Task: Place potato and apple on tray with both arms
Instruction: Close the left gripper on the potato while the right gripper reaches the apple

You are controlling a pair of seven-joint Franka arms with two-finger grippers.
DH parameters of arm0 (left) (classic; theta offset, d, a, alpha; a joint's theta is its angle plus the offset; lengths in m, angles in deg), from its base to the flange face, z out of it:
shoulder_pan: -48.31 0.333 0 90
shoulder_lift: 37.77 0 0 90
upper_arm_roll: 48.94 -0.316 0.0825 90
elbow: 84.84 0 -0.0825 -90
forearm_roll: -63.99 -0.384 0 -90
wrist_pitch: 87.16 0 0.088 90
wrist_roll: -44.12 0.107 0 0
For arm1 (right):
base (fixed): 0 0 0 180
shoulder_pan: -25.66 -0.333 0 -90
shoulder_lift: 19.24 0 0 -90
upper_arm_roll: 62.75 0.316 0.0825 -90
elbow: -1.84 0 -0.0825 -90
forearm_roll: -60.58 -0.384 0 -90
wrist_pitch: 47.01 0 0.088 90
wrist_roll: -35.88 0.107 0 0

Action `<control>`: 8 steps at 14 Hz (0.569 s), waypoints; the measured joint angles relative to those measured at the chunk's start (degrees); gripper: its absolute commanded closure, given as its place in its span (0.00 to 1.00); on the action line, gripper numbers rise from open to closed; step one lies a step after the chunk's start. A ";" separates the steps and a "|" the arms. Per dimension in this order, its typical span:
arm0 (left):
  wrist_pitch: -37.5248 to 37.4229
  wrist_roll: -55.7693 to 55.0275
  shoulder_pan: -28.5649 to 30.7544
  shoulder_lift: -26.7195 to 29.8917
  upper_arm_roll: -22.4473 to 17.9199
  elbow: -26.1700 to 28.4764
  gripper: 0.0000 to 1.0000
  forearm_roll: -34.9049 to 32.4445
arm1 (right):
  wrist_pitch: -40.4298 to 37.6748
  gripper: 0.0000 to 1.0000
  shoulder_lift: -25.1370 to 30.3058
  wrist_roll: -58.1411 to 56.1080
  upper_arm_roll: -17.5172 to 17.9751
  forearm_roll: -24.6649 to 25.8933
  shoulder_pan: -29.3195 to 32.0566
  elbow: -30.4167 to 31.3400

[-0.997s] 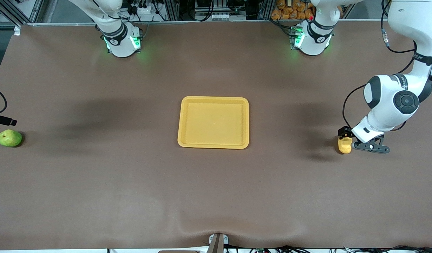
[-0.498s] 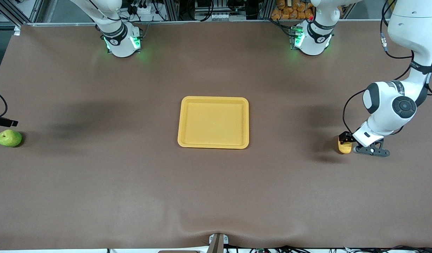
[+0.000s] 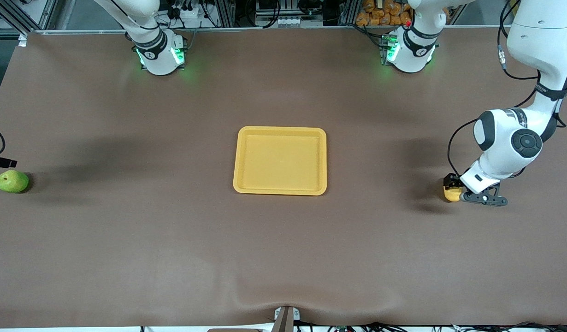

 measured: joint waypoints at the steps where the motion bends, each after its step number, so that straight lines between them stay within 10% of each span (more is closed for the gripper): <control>1: 0.05 0.00 0.00 -0.14 0.00 -0.01 0.37 0.00 | 1.89 0.00 -1.35 -2.46 0.00 0.01 0.97 -0.46; 8: 0.40 0.02 -0.40 -0.78 0.25 -0.28 1.00 0.00 | 6.16 0.00 -9.47 -10.88 -0.02 0.01 5.02 -6.17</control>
